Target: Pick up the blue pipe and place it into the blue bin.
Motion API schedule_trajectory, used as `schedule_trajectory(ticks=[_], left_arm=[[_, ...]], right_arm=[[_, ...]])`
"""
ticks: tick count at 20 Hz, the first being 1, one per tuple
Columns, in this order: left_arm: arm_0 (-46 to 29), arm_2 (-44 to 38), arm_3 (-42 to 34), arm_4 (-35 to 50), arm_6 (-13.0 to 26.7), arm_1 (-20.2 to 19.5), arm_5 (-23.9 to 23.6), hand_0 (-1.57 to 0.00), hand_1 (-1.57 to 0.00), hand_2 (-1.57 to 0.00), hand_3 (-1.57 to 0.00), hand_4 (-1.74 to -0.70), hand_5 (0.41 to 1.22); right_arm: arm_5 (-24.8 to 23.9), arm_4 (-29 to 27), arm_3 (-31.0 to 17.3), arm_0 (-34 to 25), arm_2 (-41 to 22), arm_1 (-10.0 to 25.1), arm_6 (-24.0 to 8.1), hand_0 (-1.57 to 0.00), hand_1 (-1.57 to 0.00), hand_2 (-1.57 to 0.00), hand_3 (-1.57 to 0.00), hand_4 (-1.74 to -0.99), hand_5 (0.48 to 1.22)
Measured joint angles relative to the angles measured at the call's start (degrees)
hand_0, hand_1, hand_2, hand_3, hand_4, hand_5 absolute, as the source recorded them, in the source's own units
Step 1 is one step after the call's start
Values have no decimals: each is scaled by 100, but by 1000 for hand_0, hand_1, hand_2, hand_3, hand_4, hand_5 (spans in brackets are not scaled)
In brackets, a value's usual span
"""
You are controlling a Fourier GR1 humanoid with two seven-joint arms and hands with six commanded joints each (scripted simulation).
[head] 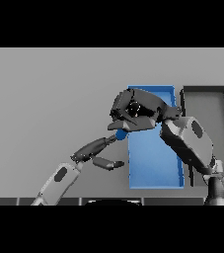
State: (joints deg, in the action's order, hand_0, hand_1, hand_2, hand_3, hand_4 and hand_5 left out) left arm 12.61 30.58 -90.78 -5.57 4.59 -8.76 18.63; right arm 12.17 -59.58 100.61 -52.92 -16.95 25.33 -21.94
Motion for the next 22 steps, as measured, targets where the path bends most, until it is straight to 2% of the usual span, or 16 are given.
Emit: schedule_trajectory(ticks=[2, 6, 9, 11, 13, 16, 19, 21, 22], left_arm=[[-17, 9, -72, -5, -126, -36, 11, 0, 0, 1, 0, -907, 499], [-48, -19, -124, 88, -90, -77, 87, 1, 1, 1, 1, -907, 491], [-37, -66, -147, 158, 1, -79, 99, 1, 1, 1, 1, -910, 487], [-93, -128, -125, 172, -25, -158, 100, 1, 1, 1, 1, -902, 489], [-133, -114, -179, 148, -78, -180, 85, 1, 1, 1, 1, -893, 487], [-21, -136, -75, 161, 121, -81, 53, 1, 1, 1, 1, -890, 474], [-16, -148, -31, 162, -23, -107, 86, 1, 1, 1, 1, -887, 466], [-79, -87, -74, 132, -78, -65, 63, 1, 1, 1, 1, -881, 463], [-37, -130, -65, 150, -62, -82, 58, 1, 1, 1, 1, -881, 463]], right_arm=[[-188, 52, -287, -392, 255, 109, 127, -1571, -1571, -1571, -1571, -1727, 1113], [-606, 520, -1306, -920, 632, 353, 73, -1571, -1571, -1571, -1571, -1735, 1131], [-585, 997, -2084, -779, 772, 509, -11, -1571, -1571, -1571, -1571, -1738, 1129], [-562, 1133, -2396, -396, 867, 535, -68, -1571, -1571, -1571, -1571, -1739, 1120], [-668, 1296, -2544, -91, 890, 520, -207, -1571, -1571, -1571, -1571, -1740, 1121], [-800, 1552, -2376, 628, 799, 482, -451, -1571, -1571, -1571, -1571, -1740, 1120], [-1120, 1656, -2253, 1158, 753, 373, -908, -1571, -1571, -1571, -1571, -1741, 1120], [-1128, 1809, -2330, 1470, 686, 349, -1195, -1571, -1571, -1571, -1571, -1741, 1122], [-1119, 1853, -2286, 1607, 640, 332, -1297, -1571, -1571, -1571, -1571, -1694, 1124]])
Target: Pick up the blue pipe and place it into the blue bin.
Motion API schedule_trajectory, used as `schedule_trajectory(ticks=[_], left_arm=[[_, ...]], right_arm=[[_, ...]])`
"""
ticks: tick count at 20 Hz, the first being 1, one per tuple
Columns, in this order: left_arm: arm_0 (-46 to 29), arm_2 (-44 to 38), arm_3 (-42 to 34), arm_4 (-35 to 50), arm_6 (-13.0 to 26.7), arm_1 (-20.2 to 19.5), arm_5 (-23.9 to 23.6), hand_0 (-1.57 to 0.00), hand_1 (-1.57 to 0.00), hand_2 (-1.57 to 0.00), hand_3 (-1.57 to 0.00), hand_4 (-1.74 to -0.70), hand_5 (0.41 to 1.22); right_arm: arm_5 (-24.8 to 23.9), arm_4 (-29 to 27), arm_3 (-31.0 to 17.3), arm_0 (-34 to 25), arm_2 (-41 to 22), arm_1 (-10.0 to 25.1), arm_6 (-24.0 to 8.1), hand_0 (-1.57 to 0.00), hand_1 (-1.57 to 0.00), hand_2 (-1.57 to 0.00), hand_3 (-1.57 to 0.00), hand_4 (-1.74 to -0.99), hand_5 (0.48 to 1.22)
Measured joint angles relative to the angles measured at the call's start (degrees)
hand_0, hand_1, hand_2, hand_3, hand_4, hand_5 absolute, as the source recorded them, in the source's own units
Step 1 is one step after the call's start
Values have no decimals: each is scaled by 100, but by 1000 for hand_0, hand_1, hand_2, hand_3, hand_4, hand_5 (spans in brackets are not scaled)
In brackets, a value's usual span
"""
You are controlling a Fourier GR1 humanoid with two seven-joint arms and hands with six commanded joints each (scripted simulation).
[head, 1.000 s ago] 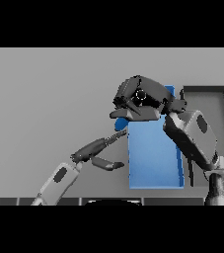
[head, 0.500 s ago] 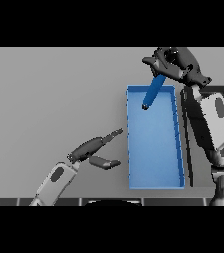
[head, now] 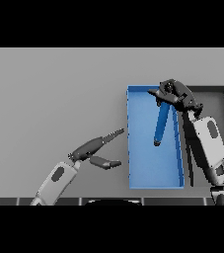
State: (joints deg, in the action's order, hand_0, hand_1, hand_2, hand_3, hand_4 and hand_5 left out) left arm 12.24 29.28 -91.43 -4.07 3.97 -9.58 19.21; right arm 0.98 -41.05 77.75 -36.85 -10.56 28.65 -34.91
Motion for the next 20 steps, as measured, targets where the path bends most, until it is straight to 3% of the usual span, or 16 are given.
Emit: schedule_trajectory(ticks=[3, 4, 5, 6, 8, 9, 10, 12, 16, 18, 20], left_arm=[[16, 21, 68, -37, 33, 37, -15, 1, 1, 1, 1, -884, 460], [10, 27, 49, -28, 21, 54, -22, 1, 1, 1, 1, -885, 457], [1, 13, 38, -29, 65, 43, -39, 1, 1, 1, 1, -886, 455], [32, 10, 1, 2, 95, 36, -13, 1, 1, 1, 1, -886, 453], [20, -7, -48, 43, 154, 21, -10, 1, 1, 1, 1, -885, 453], [5, 1, -42, 40, 147, 13, -2, 1, 1, 1, 1, -886, 454], [-42, 29, -50, 16, 124, 23, -17, 1, 1, 1, 1, -888, 453], [-6, 16, -32, 17, 218, 22, -24, 1, 1, 1, 1, -891, 452], [-29, 61, -24, 13, 126, 41, -13, 1, 1, 1, 1, -897, 450], [-3, 83, 22, -38, 128, 84, -46, 1, 1, 1, 1, -901, 453], [-67, 57, -24, -3, 88, 28, -34, 1, 1, 1, 1, -909, 457]], right_arm=[[119, 82, -61, 351, -229, 108, -7, -1571, -1571, -1571, -1571, -1591, 1114], [176, 147, -103, 438, -335, 115, -6, -1571, -1571, -1571, -1330, -1599, 1110], [25, 48, -191, 454, -527, 220, 171, -1563, -1459, -1393, -1122, -1547, 1133], [-265, -42, -223, 454, -655, 228, 368, -1306, -1167, -1114, -897, -1503, 1150], [-520, -357, -405, 410, -923, 311, 650, -836, -746, -712, -574, -1392, 1176], [-647, -440, -542, 316, -1111, 360, 588, -668, -597, -570, -459, -1338, 1157], [-673, -567, -606, 375, -1288, 416, 173, -534, -477, -456, -367, -1285, 1141], [-484, -630, -590, 203, -1753, 674, 254, -342, -305, -291, -234, -1208, 1028], [-259, -235, -779, -103, -2709, 1111, 1206, -139, -124, -119, -95, -1131, 857], [-203, -220, -970, -173, -3047, 1075, 280, -89, -79, -76, -61, -1126, 794], [-212, -211, -1031, -146, -3097, 1066, 58, -56, -50, -48, -39, -1124, 738]])
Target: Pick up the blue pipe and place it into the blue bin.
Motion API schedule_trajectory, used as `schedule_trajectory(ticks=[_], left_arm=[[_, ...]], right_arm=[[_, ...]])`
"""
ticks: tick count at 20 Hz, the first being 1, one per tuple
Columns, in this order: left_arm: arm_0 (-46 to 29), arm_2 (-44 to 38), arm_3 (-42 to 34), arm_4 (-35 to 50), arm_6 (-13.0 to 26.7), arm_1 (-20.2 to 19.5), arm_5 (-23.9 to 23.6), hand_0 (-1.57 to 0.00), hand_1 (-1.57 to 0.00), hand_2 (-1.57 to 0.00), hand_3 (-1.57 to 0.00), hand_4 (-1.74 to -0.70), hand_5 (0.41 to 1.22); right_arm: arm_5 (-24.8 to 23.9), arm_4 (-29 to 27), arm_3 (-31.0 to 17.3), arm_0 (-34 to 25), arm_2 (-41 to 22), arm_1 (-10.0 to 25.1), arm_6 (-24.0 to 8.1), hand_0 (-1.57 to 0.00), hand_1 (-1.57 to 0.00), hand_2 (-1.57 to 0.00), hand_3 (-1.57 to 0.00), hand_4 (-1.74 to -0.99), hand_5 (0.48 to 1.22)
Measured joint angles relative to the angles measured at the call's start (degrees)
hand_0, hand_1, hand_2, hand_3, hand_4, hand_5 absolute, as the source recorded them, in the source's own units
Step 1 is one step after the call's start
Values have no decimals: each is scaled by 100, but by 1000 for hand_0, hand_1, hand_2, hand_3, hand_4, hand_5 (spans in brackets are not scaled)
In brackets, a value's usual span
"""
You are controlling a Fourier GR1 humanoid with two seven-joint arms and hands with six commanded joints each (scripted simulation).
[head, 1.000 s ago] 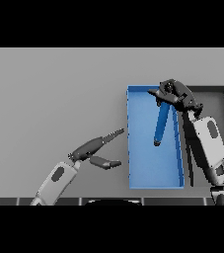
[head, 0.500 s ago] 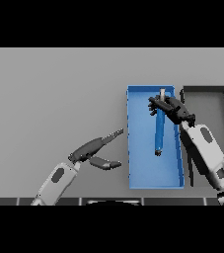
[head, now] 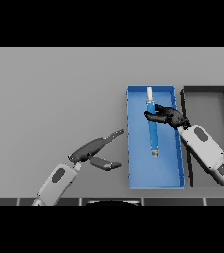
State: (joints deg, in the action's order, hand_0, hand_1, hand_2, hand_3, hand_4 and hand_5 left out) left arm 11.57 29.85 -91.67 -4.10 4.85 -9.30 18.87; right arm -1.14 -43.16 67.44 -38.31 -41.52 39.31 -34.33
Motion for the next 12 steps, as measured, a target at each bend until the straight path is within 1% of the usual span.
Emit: schedule_trajectory(ticks=[1, 2, 4, 6, 7, 8, 9, 11, 12], left_arm=[[85, -41, 20, 21, 83, 33, -24, 1, 1, 1, 1, -912, 458], [44, -20, 9, 34, 32, 38, -5, 1, 1, 1, 1, -914, 459], [30, -51, -6, 89, 16, 1, 31, 1, 1, 1, 1, -915, 462], [64, -43, 10, 48, 69, 27, -7, 1, 1, 1, 1, -920, 465], [47, -39, 20, 66, 100, 37, 5, 1, 1, 1, 1, -922, 466], [57, -56, 56, 66, 98, 38, 0, 1, 1, 1, 1, -920, 464], [37, -17, 22, 42, 59, 49, -3, 1, 1, 1, 1, -920, 467], [53, -19, 12, 78, 99, 93, -8, 1, 1, 1, 1, -920, 469], [85, -53, 74, 85, 122, 81, 1, 1, 1, 1, 1, -920, 468]], right_arm=[[-4, 33, -4, 45, -20, 20, 11, -45, -40, -38, -31, -1124, 717], [-26, 132, -129, 8, -42, 14, 22, -36, -32, -30, -24, -1122, 705], [-28, 24, -11, 32, 9, 4, 82, -23, -20, -19, -15, -1119, 695], [27, -11, -57, -13, 54, 21, 92, -14, -12, -12, -9, -1127, 680], [51, -25, -83, -11, 42, 25, 12, -11, -10, -9, -7, -1132, 675], [31, -17, -6, 36, 24, 46, 24, -9, -8, -7, -6, -1129, 672], [65, 27, -17, 27, -25, -3, 52, -9, -8, -7, -6, -1129, 673], [84, 6, -44, 42, 18, 19, 137, -9, -8, -7, -6, -1129, 678], [172, -27, -50, 52, 35, 47, 172, -9, -8, -7, -6, -1129, 677]])
